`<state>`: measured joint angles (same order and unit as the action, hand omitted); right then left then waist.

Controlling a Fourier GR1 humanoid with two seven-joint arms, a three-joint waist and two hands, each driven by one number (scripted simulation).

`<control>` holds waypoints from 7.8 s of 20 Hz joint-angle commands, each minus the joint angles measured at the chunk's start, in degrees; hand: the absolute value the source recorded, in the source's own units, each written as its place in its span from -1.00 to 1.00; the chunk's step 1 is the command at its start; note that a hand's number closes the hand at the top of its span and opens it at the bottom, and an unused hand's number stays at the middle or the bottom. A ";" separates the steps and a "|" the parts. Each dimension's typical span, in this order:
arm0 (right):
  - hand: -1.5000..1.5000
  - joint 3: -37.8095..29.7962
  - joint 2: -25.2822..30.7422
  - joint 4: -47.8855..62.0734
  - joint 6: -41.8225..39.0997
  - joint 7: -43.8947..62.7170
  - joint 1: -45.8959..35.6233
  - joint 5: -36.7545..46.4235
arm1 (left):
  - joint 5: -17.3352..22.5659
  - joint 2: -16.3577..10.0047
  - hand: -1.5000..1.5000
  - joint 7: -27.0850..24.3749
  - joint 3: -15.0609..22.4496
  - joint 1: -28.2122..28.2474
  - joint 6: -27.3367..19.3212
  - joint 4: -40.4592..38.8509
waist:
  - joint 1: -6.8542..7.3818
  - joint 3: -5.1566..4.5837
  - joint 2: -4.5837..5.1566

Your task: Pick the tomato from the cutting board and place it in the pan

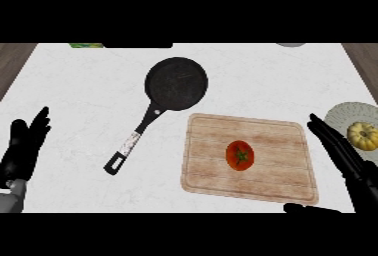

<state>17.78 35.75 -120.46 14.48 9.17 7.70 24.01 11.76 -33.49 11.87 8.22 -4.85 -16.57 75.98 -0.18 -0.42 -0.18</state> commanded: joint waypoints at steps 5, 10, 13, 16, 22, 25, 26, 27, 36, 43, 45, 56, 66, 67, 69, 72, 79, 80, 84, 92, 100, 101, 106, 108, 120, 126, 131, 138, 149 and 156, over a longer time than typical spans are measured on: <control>-1.00 10.93 1.47 -4.60 -16.46 30.40 -11.24 14.21 | -0.87 0.25 0.00 1.61 0.16 -3.70 1.06 -1.42 | 1.22 0.08 0.32; -1.00 20.72 -6.23 -1.48 -25.80 42.83 -18.14 19.11 | -1.42 1.71 0.00 -1.18 -0.66 -2.99 1.30 -3.46 | 1.06 0.22 0.28; -1.00 22.96 -12.88 5.26 -26.73 44.03 -21.15 21.04 | -0.65 0.98 0.00 0.41 -2.93 -4.27 2.95 -4.01 | 0.70 0.36 0.27; -1.00 19.38 -16.47 6.45 -32.41 45.71 -25.02 20.38 | -3.81 4.37 0.00 -1.40 -2.34 -2.97 1.46 -4.08 | 0.42 0.40 0.19; -1.00 21.10 -20.16 16.10 -26.96 41.07 -22.15 29.55 | -5.27 3.50 0.00 -1.13 -5.06 -2.11 4.25 -3.12 | 0.40 0.43 0.18; -1.00 20.39 -21.02 15.64 -28.34 40.12 -20.08 31.25 | -6.52 5.28 0.00 -0.16 -6.12 -1.78 4.42 -2.80 | 0.25 0.43 0.17; -1.00 19.58 -20.37 18.83 -26.39 36.62 -20.05 30.96 | -6.38 5.61 0.00 0.53 -6.83 -4.84 4.39 -4.74 | 0.17 0.43 0.22; -1.00 17.96 -21.36 12.80 -34.36 40.88 -21.07 29.58 | -6.78 5.31 0.00 -0.72 -7.71 -4.25 6.30 -5.40 | 0.13 0.42 0.16; -1.00 17.34 -27.81 23.62 -28.72 33.80 -20.21 36.21 | -10.83 7.65 0.00 1.26 -9.85 -2.51 7.76 -2.56 | 0.26 0.42 0.19; -1.00 10.72 -26.68 21.75 -31.42 28.60 -18.84 36.34 | -12.58 10.01 0.00 4.94 -12.14 -1.39 8.94 2.27 | 0.24 0.43 0.16; -1.00 12.85 -27.90 23.58 -30.30 28.85 -16.51 38.61 | -12.33 10.07 0.00 1.17 -13.58 -1.12 11.26 -1.67 | 0.20 0.42 0.17; 1.00 10.10 -30.02 30.77 -27.22 23.88 -15.99 42.91 | -16.06 12.57 0.00 -2.45 -16.28 -2.88 12.13 -6.47 | 0.10 0.42 0.19; 1.00 6.85 -28.79 31.83 -26.94 19.63 -21.87 47.97 | -18.81 15.04 0.00 -1.46 -15.56 0.55 10.92 -1.32 | 0.26 0.42 0.17; 1.00 10.25 -29.11 29.44 -23.50 20.67 -15.70 50.62 | -16.98 13.91 0.00 -1.00 -17.53 -0.33 13.09 -1.17 | 0.16 0.42 0.15; 1.00 1.57 -25.76 35.02 -26.90 15.38 -20.75 43.40 | -16.96 12.77 0.00 -0.28 -17.19 -0.63 13.90 -0.61 | 0.30 0.43 0.23; 1.00 -3.40 -24.69 38.45 -31.59 14.80 -22.70 39.04 | -17.61 12.74 0.00 3.06 -17.05 -3.31 12.89 -0.40 | 0.26 0.43 0.30; 1.00 -9.78 -20.13 33.32 -26.77 7.18 -19.61 35.22 | -16.78 13.78 0.00 1.87 -18.13 -0.70 13.82 1.02 | 0.22 0.43 0.12; 1.00 -9.97 -19.74 33.96 -21.70 5.52 -21.35 36.76 | -17.03 12.42 0.00 3.06 -18.20 -3.88 14.19 -0.47 | 0.07 0.46 0.18; 1.00 -9.66 -22.89 26.23 -15.16 3.45 -23.23 35.75 | -16.61 11.96 0.00 1.23 -18.93 -1.65 14.99 -1.62 | 0.00 0.43 0.02; 1.00 -8.20 -30.47 27.78 -18.07 9.30 -33.33 36.61 | -18.70 14.15 0.00 0.32 -18.02 -2.01 13.72 -1.32 | 0.53 0.41 0.15; 1.00 -15.41 -35.60 55.78 -6.52 7.81 -51.81 31.97 | -18.48 15.21 0.00 3.60 -16.74 -2.84 15.07 1.27 | 2.03 0.45 0.62; 1.00 -14.78 -35.63 59.01 -4.25 5.87 -51.69 30.33 | -19.37 14.90 0.00 0.02 -17.59 -3.90 14.18 -2.30 | 1.63 0.43 0.66; 1.00 -15.12 -35.71 74.36 2.14 6.79 -62.53 23.17 | -18.50 14.33 0.00 2.83 -17.27 -3.27 16.18 0.61 | 2.76 0.44 0.85; 1.00 -14.57 -35.73 80.90 5.24 6.09 -65.77 20.74 | -19.38 14.89 0.00 3.41 -16.52 -5.00 15.26 1.04 | 3.88 0.45 1.23; 1.00 -17.96 -35.75 102.35 12.51 -4.58 -72.25 13.59 | -20.43 16.15 0.00 3.74 -14.54 -9.47 15.64 0.06 | 7.55 0.51 2.74; -1.00 -22.26 -35.75 104.86 10.78 -8.95 -71.78 5.04 | -21.01 17.01 0.00 1.31 -13.76 -9.65 15.64 -1.84 | 9.64 0.57 3.65; -1.00 -22.97 -35.75 107.04 11.64 -12.47 -71.94 1.87 | -20.64 17.55 0.00 2.78 -12.81 -10.47 16.51 -0.13 | 11.88 0.66 3.65; -1.00 -26.76 -35.75 106.00 14.08 -20.53 -72.28 -3.78 | -21.63 17.95 0.00 3.70 -12.91 -13.00 15.22 -2.24 | 10.61 0.71 3.95; -1.00 -33.41 -35.75 106.75 22.10 -27.75 -72.65 -11.46 | -20.31 16.35 0.00 2.24 -15.26 -7.41 15.65 -0.84 | 7.30 0.55 2.17; -1.00 -36.87 -29.64 107.41 18.46 -30.55 -71.18 -14.04 | -18.42 14.42 0.00 0.91 -18.03 -4.28 17.25 -0.86 | 4.06 0.50 1.45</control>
<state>-17.25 2.73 -13.50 35.37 -19.70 -64.48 11.42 -8.05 -17.89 14.29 -8.35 -12.48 -0.73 74.18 4.98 0.09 1.67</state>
